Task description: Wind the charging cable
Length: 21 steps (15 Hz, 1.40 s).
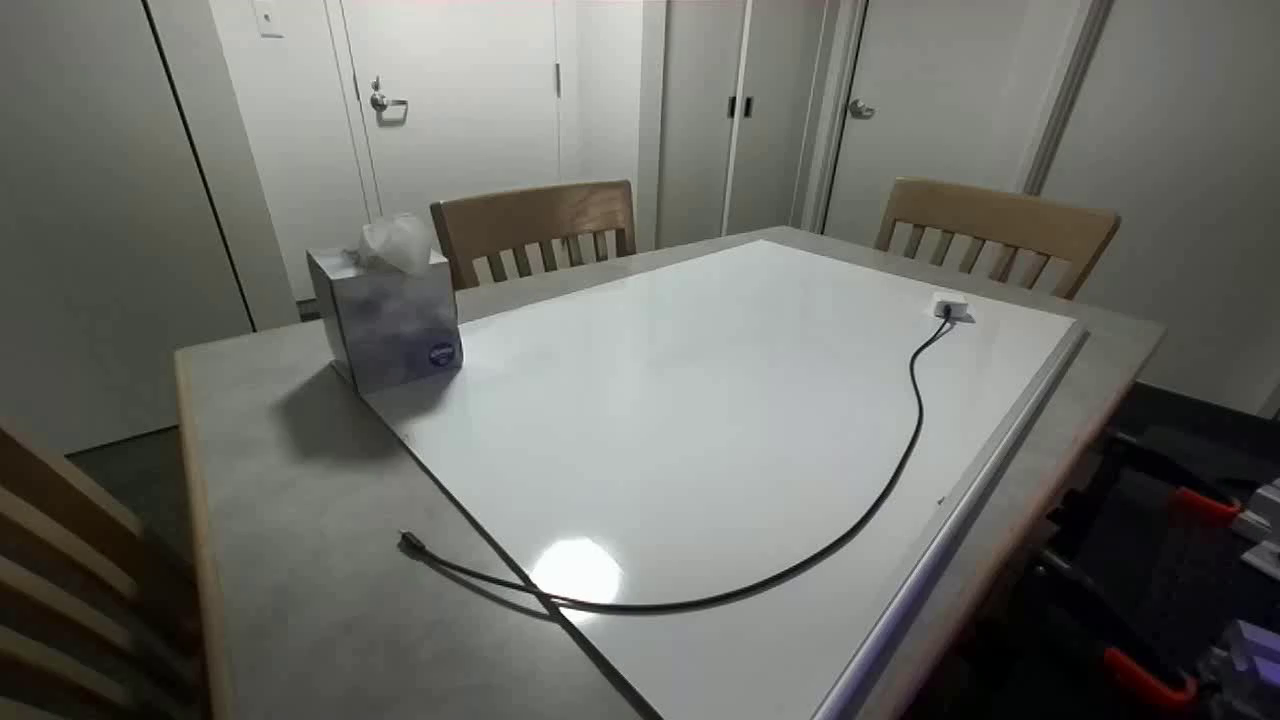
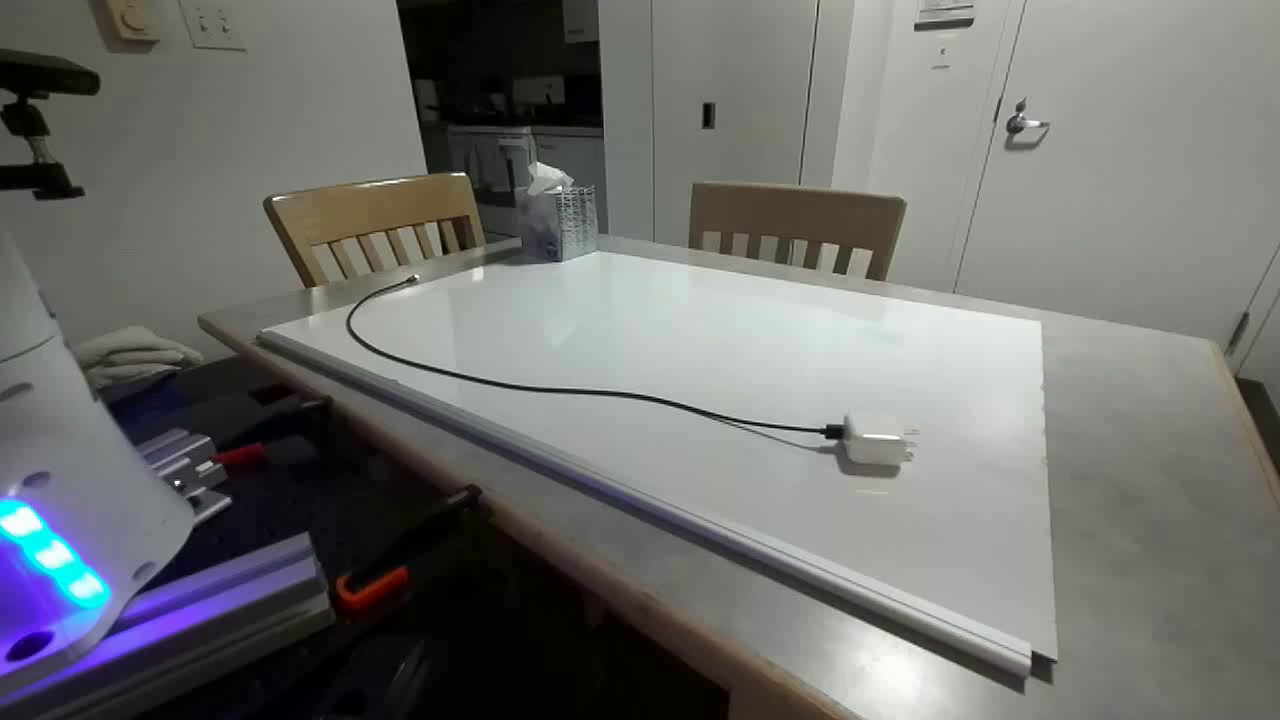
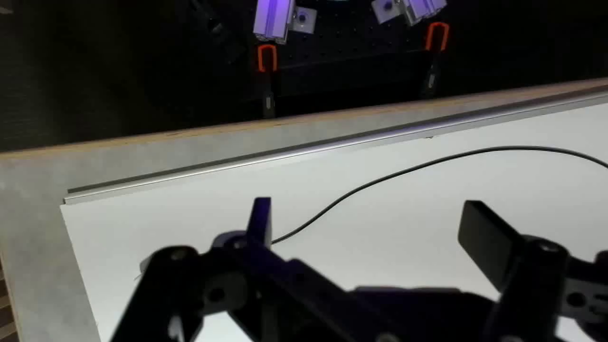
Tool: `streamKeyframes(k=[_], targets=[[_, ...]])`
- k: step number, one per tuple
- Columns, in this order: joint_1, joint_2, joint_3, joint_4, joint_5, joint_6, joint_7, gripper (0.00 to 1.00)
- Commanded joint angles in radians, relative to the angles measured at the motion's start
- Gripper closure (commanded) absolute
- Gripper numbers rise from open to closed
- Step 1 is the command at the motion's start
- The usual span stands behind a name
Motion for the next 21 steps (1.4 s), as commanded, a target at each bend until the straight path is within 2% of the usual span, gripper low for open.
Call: streamKeyframes(k=[1,11,16,21], targets=[[0.005,0.001,-0.004,0.002,-0.002,-0.002,0.002,0.00],[0.005,0.001,-0.004,0.002,-0.002,-0.002,0.002,0.00],[-0.012,0.014,-0.100,-0.002,0.002,0.035,-0.088,0.00],[-0.023,0.075,-0.226,0.030,-0.015,0.094,-0.250,0.00]])
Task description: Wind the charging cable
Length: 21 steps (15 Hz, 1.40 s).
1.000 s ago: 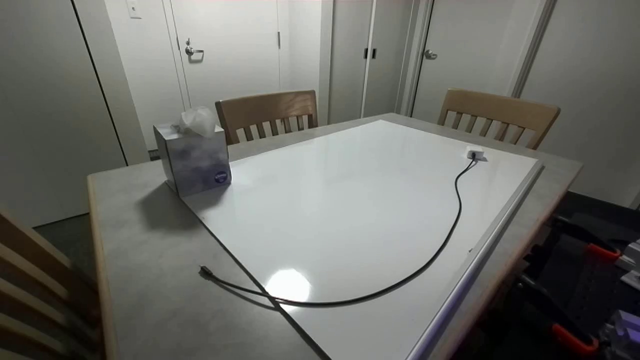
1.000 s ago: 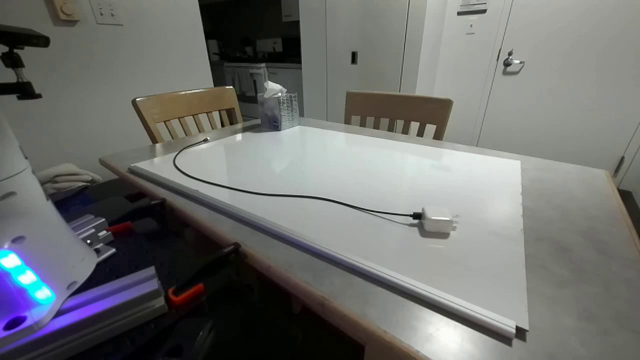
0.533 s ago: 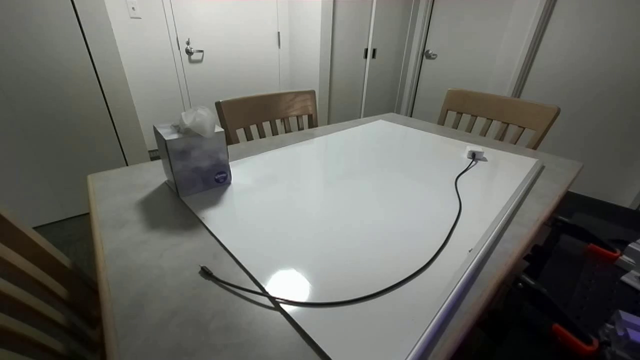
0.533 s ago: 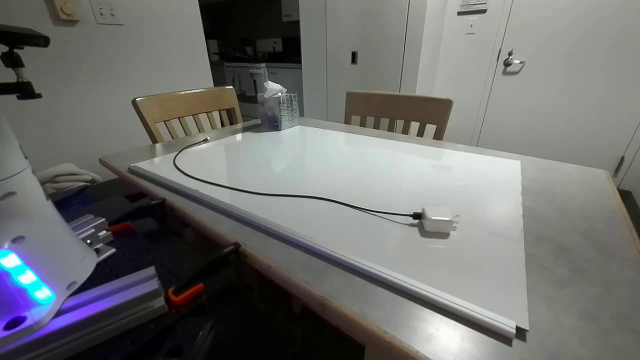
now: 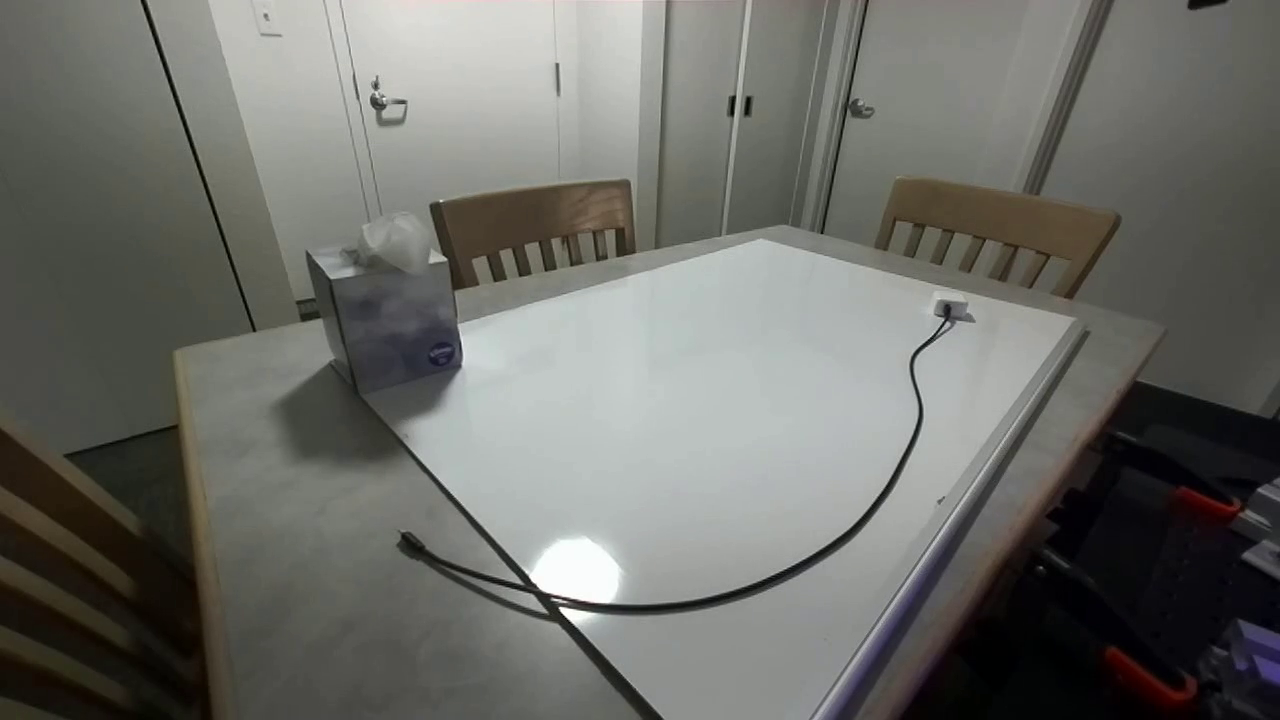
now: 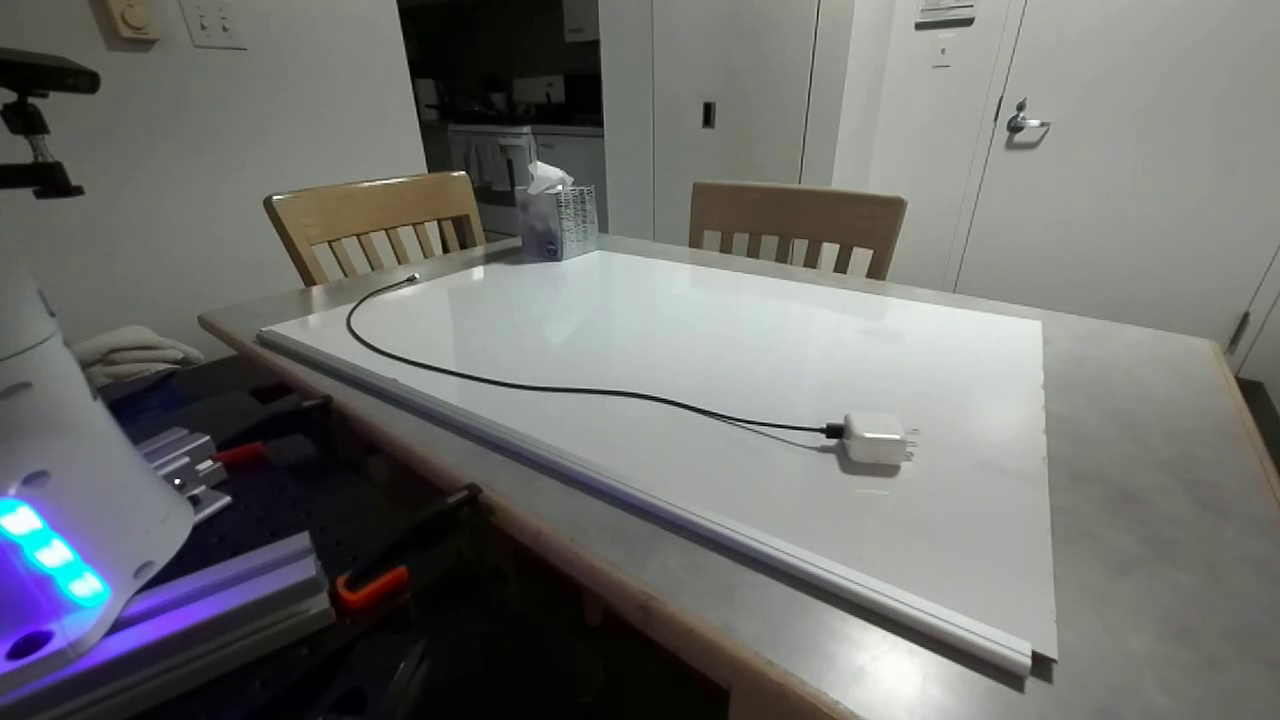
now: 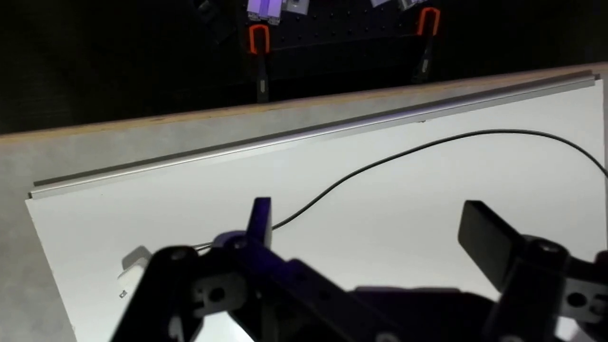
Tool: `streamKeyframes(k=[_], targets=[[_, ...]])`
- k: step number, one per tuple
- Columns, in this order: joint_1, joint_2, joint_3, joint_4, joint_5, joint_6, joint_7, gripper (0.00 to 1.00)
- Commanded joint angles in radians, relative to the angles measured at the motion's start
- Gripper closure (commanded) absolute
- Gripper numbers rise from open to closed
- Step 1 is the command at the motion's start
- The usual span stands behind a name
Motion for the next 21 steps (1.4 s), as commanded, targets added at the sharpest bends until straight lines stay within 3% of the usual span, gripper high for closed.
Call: streamKeyframes(k=[1,9,21], targets=[[-0.020,0.011,-0.009,0.003,0.005,0.015,-0.042,0.00],[-0.029,0.079,-0.044,0.021,-0.002,0.103,-0.067,0.00],[-0.030,0.274,-0.114,0.036,0.051,0.499,-0.155,0.00]])
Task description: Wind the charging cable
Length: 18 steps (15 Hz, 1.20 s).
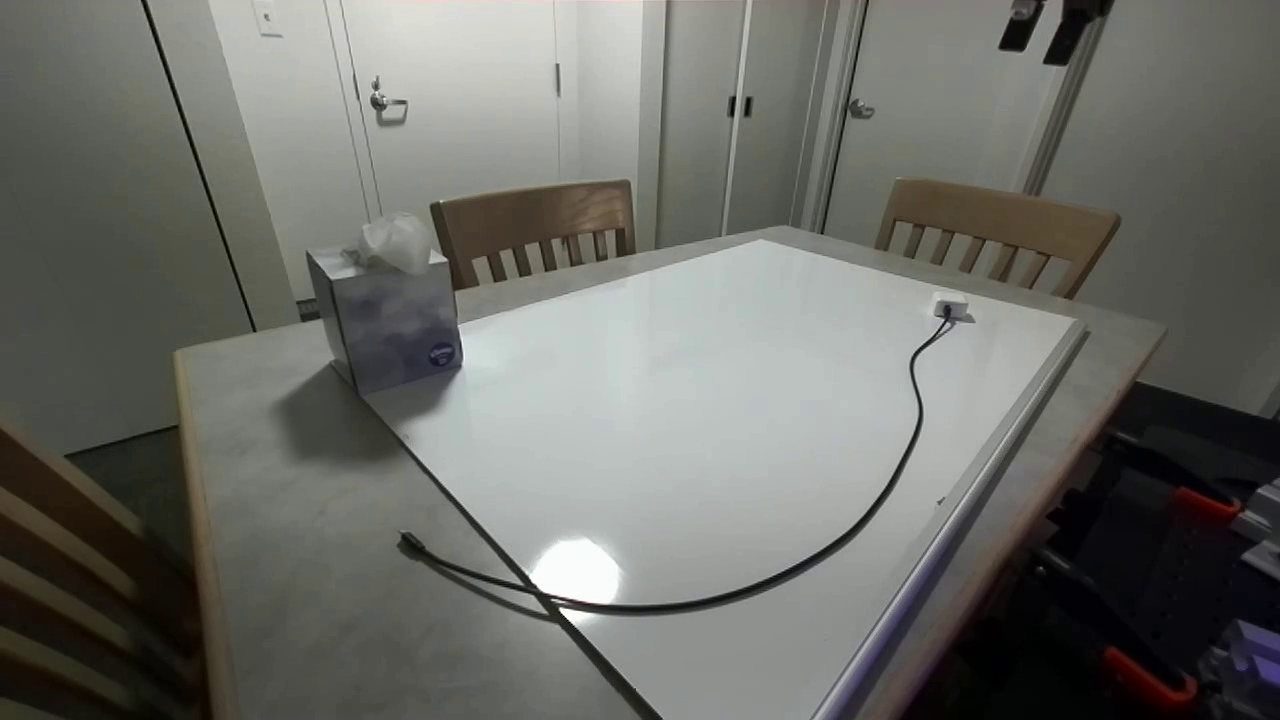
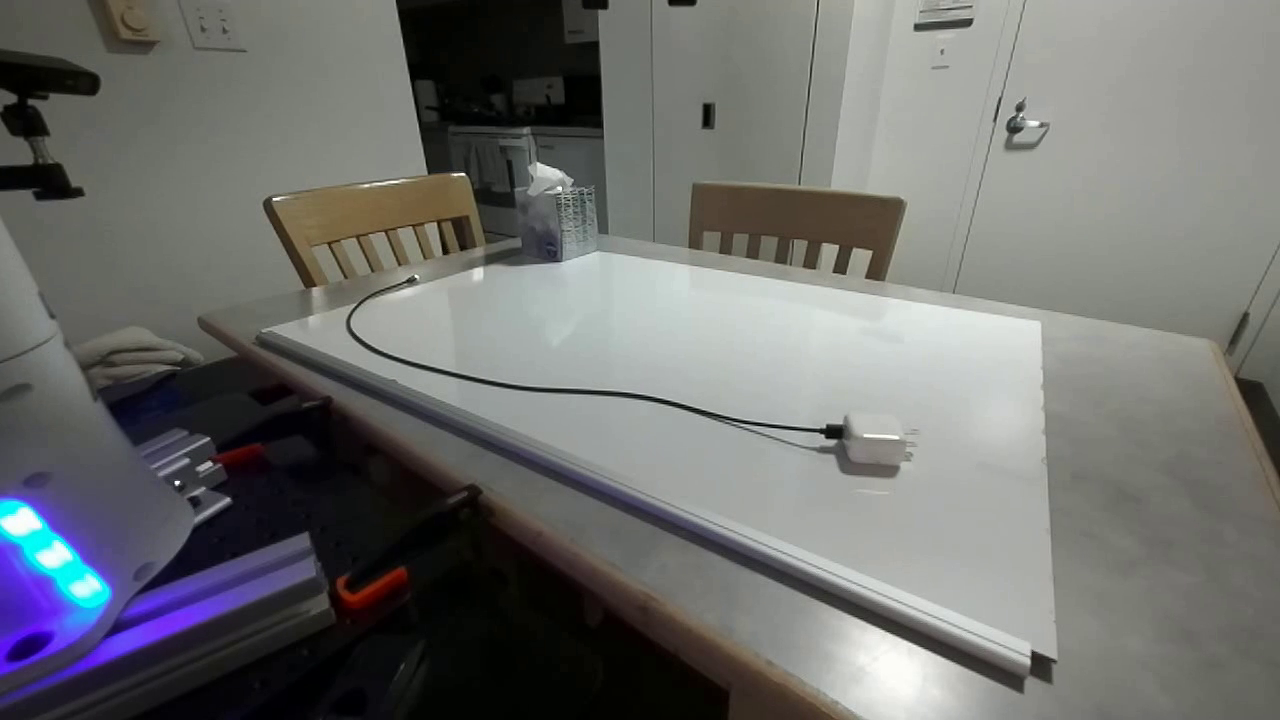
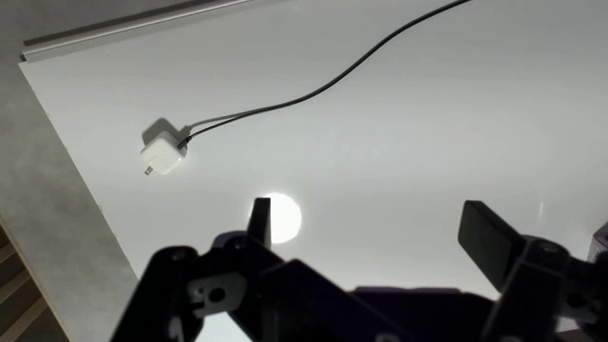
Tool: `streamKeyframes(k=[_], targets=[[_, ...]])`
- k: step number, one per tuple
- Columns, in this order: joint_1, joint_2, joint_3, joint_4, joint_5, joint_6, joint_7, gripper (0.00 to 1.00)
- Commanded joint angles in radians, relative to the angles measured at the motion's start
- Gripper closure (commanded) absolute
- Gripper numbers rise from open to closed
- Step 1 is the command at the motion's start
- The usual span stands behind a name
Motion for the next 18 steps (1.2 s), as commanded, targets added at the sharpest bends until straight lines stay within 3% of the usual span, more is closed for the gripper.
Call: streamKeyframes(k=[1,4,5,12,18], targets=[[-0.019,0.096,-0.019,0.023,0.050,0.071,-0.068,0.00],[-0.027,0.145,-0.047,0.019,0.091,0.109,-0.103,0.00],[-0.037,0.096,-0.009,0.002,0.060,0.084,-0.059,0.00],[-0.046,0.146,-0.029,0.008,0.074,0.111,-0.086,0.00],[-0.035,0.251,-0.116,0.015,0.192,0.210,-0.273,0.00]])
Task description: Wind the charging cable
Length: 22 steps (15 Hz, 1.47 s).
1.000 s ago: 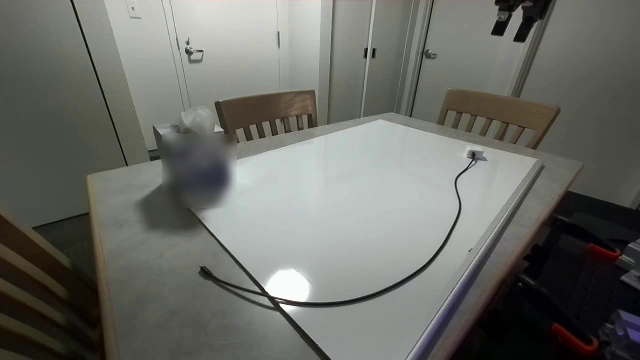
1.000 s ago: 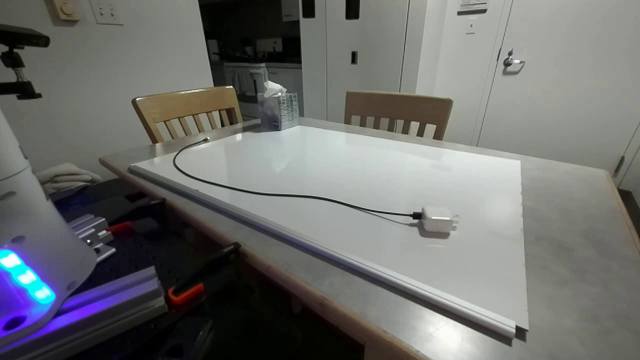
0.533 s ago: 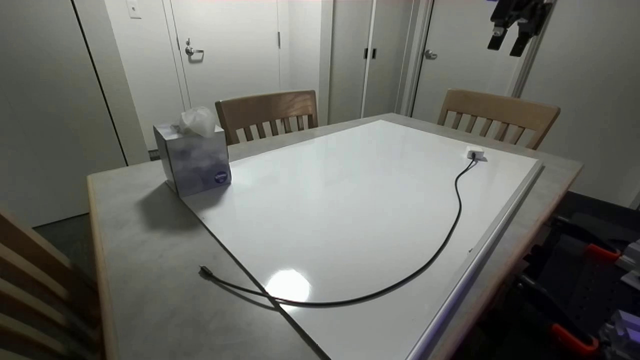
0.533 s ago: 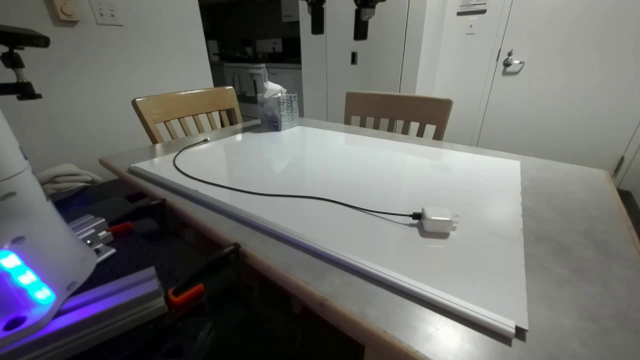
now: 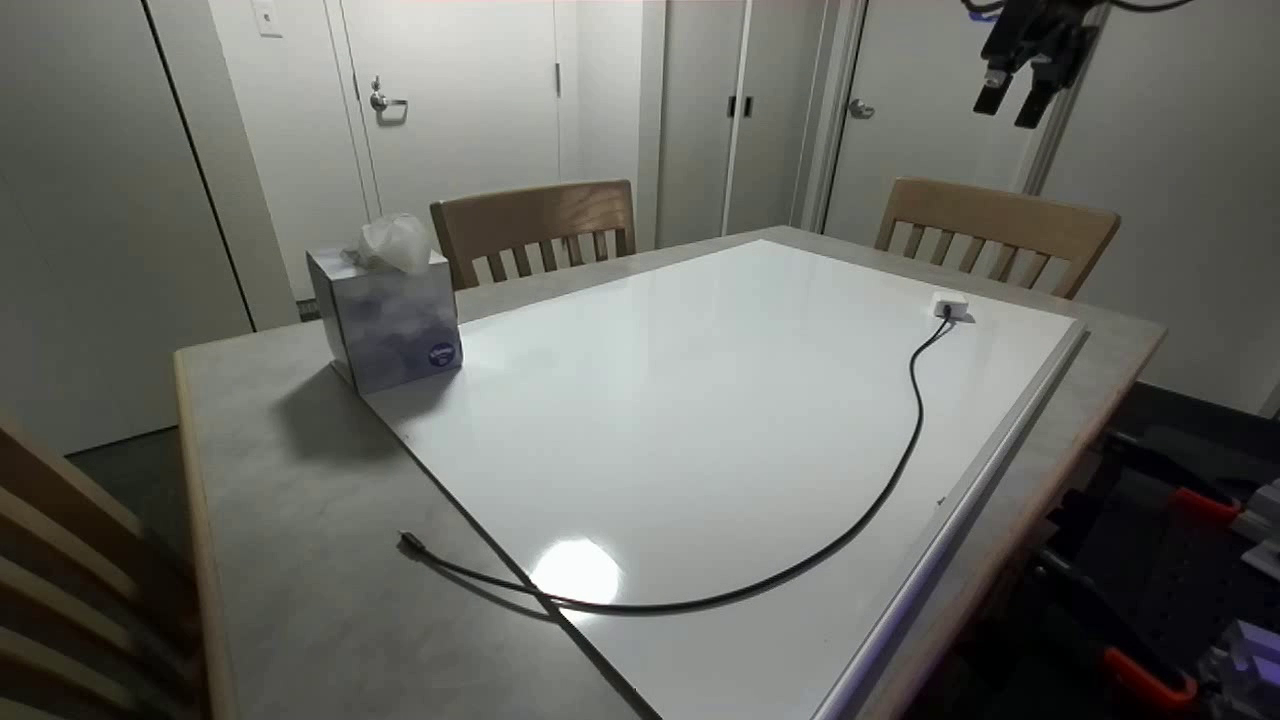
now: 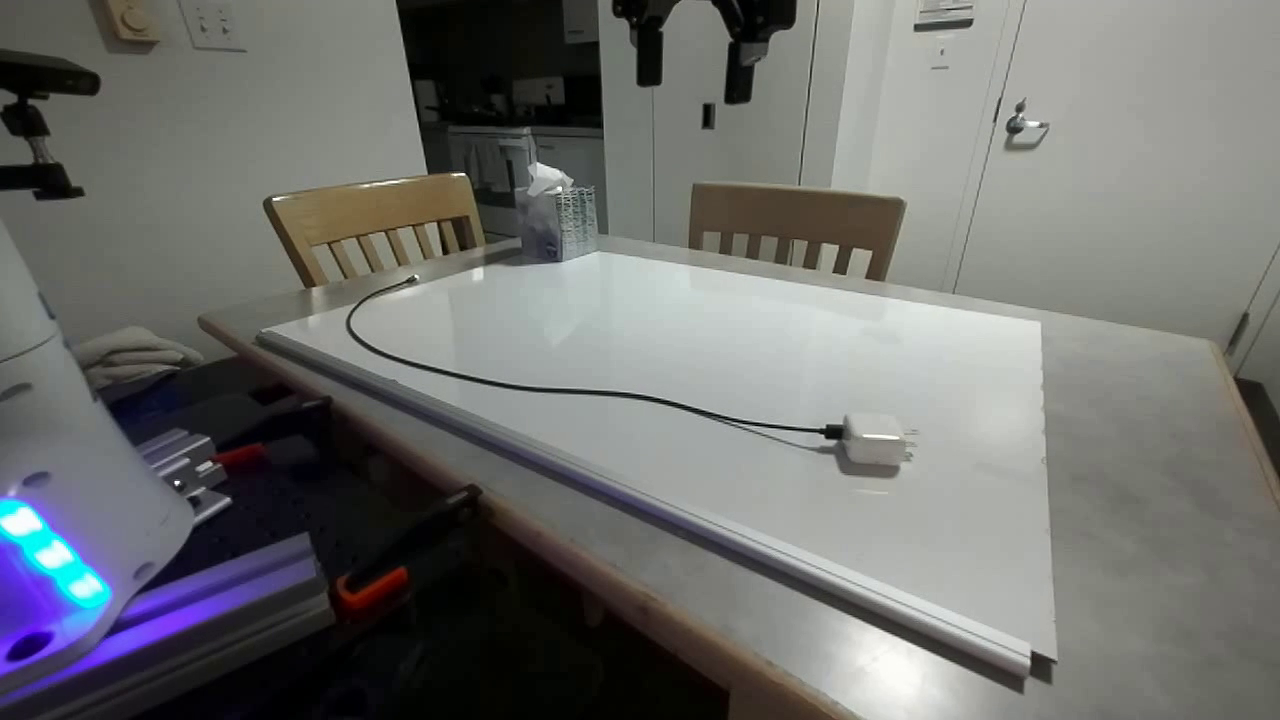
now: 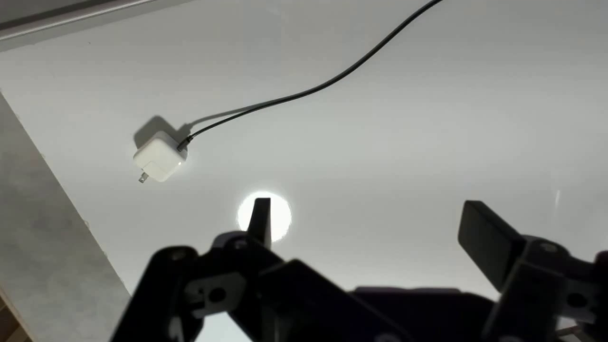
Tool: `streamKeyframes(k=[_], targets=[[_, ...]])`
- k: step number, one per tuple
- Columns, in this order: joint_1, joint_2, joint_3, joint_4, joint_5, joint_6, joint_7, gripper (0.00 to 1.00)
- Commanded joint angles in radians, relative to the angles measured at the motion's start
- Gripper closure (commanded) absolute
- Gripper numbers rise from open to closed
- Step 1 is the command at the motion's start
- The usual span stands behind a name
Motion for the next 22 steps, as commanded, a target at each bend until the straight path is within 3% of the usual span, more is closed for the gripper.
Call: streamKeyframes(k=[1,7,13,16,17,21,22], targets=[[-0.014,0.110,-0.047,0.016,0.125,0.089,-0.167,0.00],[-0.030,0.210,-0.065,0.048,0.351,0.094,-0.373,0.00],[-0.125,0.378,-0.040,0.118,0.270,0.046,-0.307,0.00],[-0.172,0.451,-0.030,0.158,0.161,0.046,-0.205,0.00],[-0.178,0.383,-0.009,0.099,0.206,0.073,-0.261,0.00],[-0.200,0.433,-0.001,0.132,0.166,0.072,-0.211,0.00],[-0.195,0.440,0.001,0.126,0.139,0.119,-0.181,0.00]])
